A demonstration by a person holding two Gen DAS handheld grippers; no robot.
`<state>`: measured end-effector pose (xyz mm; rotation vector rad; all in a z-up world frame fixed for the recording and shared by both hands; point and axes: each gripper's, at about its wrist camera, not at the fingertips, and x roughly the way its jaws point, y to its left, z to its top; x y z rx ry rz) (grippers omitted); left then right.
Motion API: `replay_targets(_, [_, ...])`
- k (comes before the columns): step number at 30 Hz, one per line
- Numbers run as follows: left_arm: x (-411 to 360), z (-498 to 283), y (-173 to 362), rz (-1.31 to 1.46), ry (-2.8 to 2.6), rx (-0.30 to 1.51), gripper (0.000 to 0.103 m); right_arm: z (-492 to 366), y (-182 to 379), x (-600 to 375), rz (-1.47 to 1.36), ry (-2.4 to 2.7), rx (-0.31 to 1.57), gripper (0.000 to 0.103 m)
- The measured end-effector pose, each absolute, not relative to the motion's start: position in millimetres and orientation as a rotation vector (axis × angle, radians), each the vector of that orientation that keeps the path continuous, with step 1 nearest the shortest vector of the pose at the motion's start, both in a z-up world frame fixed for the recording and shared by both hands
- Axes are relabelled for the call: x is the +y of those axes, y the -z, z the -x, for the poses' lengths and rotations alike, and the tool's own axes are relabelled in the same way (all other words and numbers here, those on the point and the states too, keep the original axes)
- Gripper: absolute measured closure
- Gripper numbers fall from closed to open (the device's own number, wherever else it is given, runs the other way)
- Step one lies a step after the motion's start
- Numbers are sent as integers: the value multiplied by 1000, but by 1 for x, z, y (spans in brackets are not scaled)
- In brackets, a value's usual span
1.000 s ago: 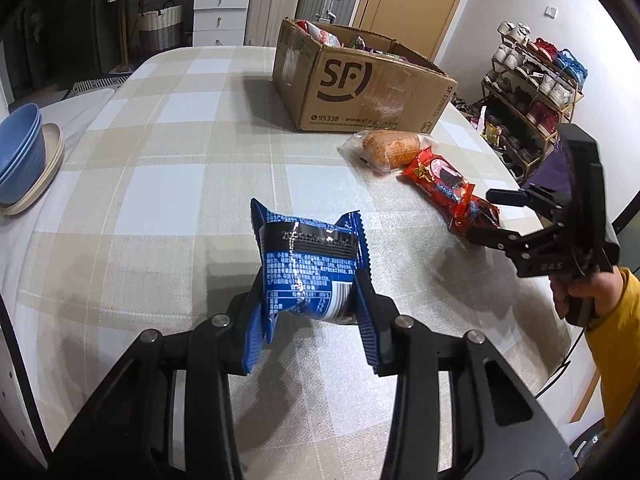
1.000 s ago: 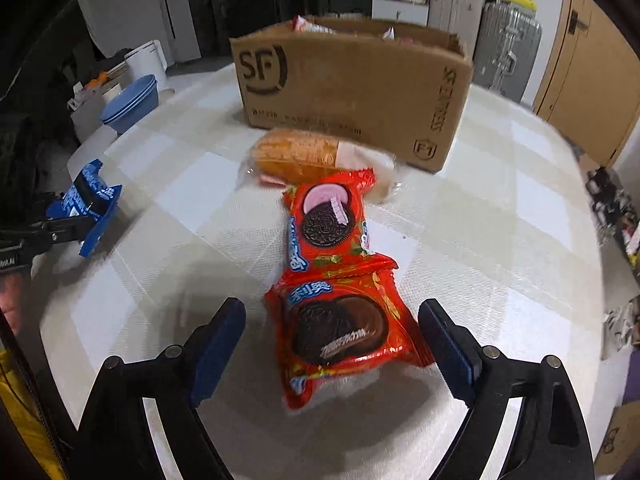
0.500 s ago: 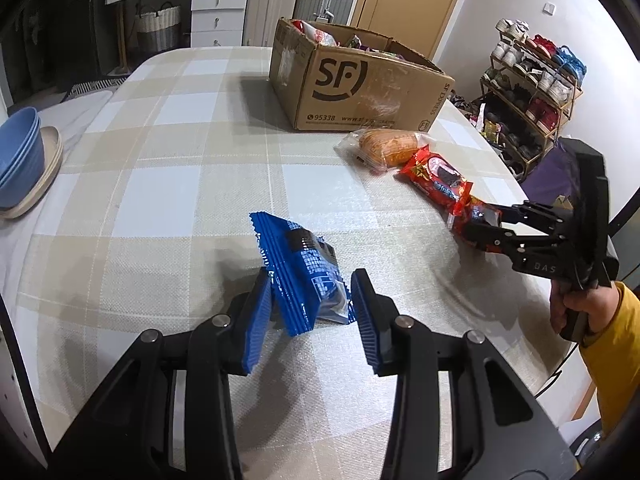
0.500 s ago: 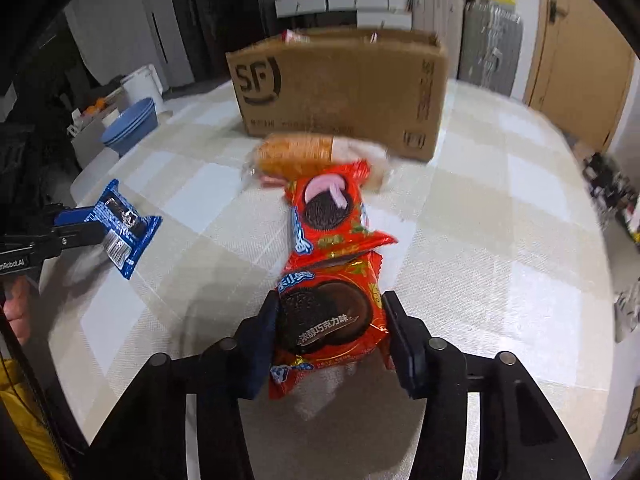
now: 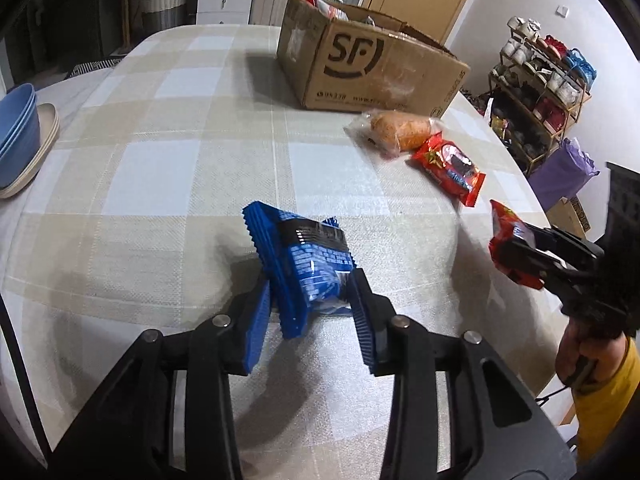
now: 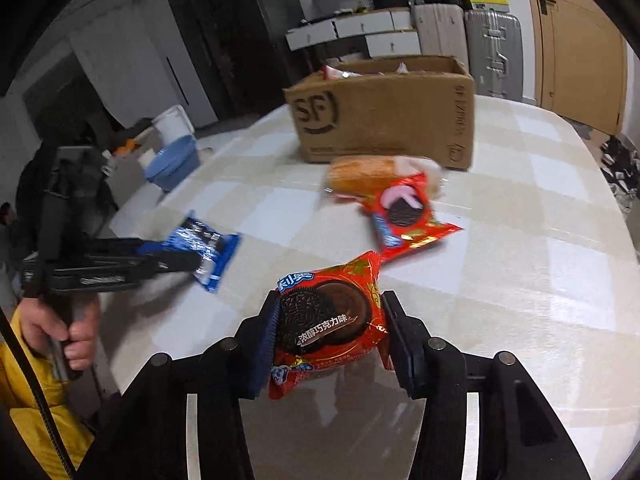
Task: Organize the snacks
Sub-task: 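Lift and carry both packs over the cardboard box with both grippers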
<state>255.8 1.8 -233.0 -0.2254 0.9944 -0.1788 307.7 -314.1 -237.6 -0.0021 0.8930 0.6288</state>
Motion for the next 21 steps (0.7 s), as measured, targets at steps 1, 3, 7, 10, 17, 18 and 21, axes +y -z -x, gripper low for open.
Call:
replay_targets(1, [1, -257, 234, 242, 196, 1003, 69, -306, 237, -313, -13, -639, 892, 54])
replay_targets(3, [-1, -260, 237, 261, 211, 1014, 69, -302, 234, -311, -37, -650, 875, 54])
replay_targets(7, [-8, -267, 243, 274, 218, 1021, 76, -297, 232, -310, -84, -669, 859, 54])
replay_targets(10, [-11, -270, 243, 301, 240, 1018, 81, -292, 233, -312, -118, -680, 856, 54])
replay_targets(17, [-6, -274, 243, 361, 244, 1007, 83, -283, 230, -317, -168, -686, 834, 54])
replay_targets(18, [-5, -273, 242, 362, 240, 1005, 83, -282, 228, -319, -179, -686, 828, 54])
replay_targets(21, [-4, -271, 236, 355, 228, 988, 83, -281, 223, -320, -209, -694, 819, 54])
